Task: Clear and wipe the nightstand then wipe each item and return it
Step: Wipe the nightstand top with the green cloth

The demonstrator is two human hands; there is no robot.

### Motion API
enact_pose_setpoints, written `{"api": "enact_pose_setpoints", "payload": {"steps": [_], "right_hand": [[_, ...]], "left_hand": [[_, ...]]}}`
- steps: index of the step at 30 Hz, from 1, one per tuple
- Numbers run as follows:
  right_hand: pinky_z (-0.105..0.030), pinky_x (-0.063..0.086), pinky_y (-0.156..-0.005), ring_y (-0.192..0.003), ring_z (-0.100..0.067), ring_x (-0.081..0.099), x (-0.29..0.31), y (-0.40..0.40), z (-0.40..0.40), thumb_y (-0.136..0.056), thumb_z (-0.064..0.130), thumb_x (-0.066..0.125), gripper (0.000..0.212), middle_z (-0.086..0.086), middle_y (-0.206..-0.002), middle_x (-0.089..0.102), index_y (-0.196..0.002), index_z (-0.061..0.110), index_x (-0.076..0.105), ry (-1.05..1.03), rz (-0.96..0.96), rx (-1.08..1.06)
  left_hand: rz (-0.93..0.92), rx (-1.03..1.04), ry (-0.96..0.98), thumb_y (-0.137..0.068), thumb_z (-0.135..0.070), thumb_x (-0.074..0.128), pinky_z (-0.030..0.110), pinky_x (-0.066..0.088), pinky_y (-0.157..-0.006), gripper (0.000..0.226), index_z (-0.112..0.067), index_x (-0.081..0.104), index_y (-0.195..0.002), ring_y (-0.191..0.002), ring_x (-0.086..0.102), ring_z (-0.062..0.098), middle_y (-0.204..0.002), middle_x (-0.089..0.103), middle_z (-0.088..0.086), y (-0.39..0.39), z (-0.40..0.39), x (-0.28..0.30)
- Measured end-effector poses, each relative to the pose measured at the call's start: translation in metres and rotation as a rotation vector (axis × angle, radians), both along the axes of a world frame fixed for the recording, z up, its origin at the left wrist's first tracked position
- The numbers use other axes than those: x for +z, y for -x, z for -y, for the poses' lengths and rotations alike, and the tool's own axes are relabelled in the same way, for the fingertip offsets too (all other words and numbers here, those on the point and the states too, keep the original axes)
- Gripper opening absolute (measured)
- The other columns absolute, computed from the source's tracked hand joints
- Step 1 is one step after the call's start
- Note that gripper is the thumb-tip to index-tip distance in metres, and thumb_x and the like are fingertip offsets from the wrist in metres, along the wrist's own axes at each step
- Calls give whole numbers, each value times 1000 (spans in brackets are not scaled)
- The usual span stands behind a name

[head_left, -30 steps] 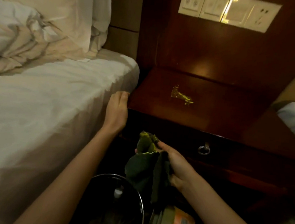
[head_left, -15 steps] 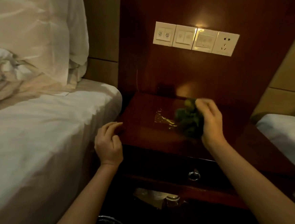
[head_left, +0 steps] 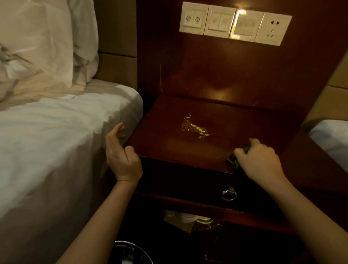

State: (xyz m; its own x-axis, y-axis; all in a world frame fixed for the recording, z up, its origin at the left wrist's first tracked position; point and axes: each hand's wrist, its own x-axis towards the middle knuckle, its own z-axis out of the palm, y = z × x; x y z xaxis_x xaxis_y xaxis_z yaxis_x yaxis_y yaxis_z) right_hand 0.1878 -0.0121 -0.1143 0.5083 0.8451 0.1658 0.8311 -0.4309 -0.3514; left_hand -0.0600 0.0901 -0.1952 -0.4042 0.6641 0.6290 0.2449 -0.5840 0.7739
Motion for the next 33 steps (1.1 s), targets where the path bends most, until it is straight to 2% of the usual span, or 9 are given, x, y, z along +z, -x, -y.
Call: {"api": "enact_pose_setpoints", "payload": {"steps": [3,9,12,15,18,22,26,30,33], "right_hand": [[-32,43,-71,-83,-26,49,2,-5,-24,-91,40,46,55,-12,-97,53,-129,0,43,36,-56,43],[-26,39,-77,-104,-25,54,7,-9,-75,-95,37,42,66,-16,-142,43,-151,13,15,121,-62,289],[-34,28,-108,-139,-28,27,9,-7,-97,-97,36,41,66,-13,-156,20,-152,17,11,113,-52,378],[-44,14,-115,-144,-34,6,14,-5,-118,-94,52,34,74,-19,-156,10,-149,7,13,241,264,195],[-40,40,-95,-125,-35,39,33,4,-127,-92,62,28,74,-21,-140,36,-140,5,30,496,496,-19],[-17,34,-60,-93,-17,39,53,5,-129,-104,23,23,39,-15,-134,45,-140,12,33,668,201,201],[-28,42,-68,-89,-20,49,33,-14,-135,-98,11,39,34,-13,-118,51,-129,0,47,438,175,252],[-37,36,-105,-129,-31,39,2,-30,-157,-94,5,40,47,-17,-145,37,-141,5,38,98,23,319],[-38,35,-108,-130,-33,39,-1,-23,-187,-94,4,39,46,-18,-144,38,-141,6,40,32,31,362]], "left_hand": [[30,27,-16,-69,-8,38,48,45,-88,56,-6,51,-123,-97,53,24,-112,51,1,-1,-1,-3],[57,35,-67,-68,-15,38,50,45,-84,55,-8,50,-122,-94,52,28,-114,52,3,-2,-3,-9],[80,33,-80,-69,-14,38,49,45,-84,53,-16,47,-121,-94,53,29,-114,52,6,-2,-5,-10],[79,30,-101,-67,-15,39,52,45,-82,53,-18,46,-119,-94,53,32,-113,53,8,0,-7,-12],[70,17,-103,-66,-17,39,53,45,-79,52,-17,46,-117,-91,53,34,-112,54,9,0,-10,-13],[75,14,-105,-65,-16,39,48,44,-78,51,-15,47,-116,-87,51,30,-110,54,10,0,-8,-14],[101,21,-108,-65,-11,40,33,42,-74,49,-14,46,-114,-83,50,19,-107,53,10,-2,-7,-13],[127,37,-99,-66,-5,40,30,40,-72,49,-13,47,-113,-80,49,13,-105,53,10,-5,-8,-14],[121,41,-112,-65,-6,39,25,40,-73,48,-12,47,-112,-80,48,6,-104,54,11,-6,-7,-13]]}}
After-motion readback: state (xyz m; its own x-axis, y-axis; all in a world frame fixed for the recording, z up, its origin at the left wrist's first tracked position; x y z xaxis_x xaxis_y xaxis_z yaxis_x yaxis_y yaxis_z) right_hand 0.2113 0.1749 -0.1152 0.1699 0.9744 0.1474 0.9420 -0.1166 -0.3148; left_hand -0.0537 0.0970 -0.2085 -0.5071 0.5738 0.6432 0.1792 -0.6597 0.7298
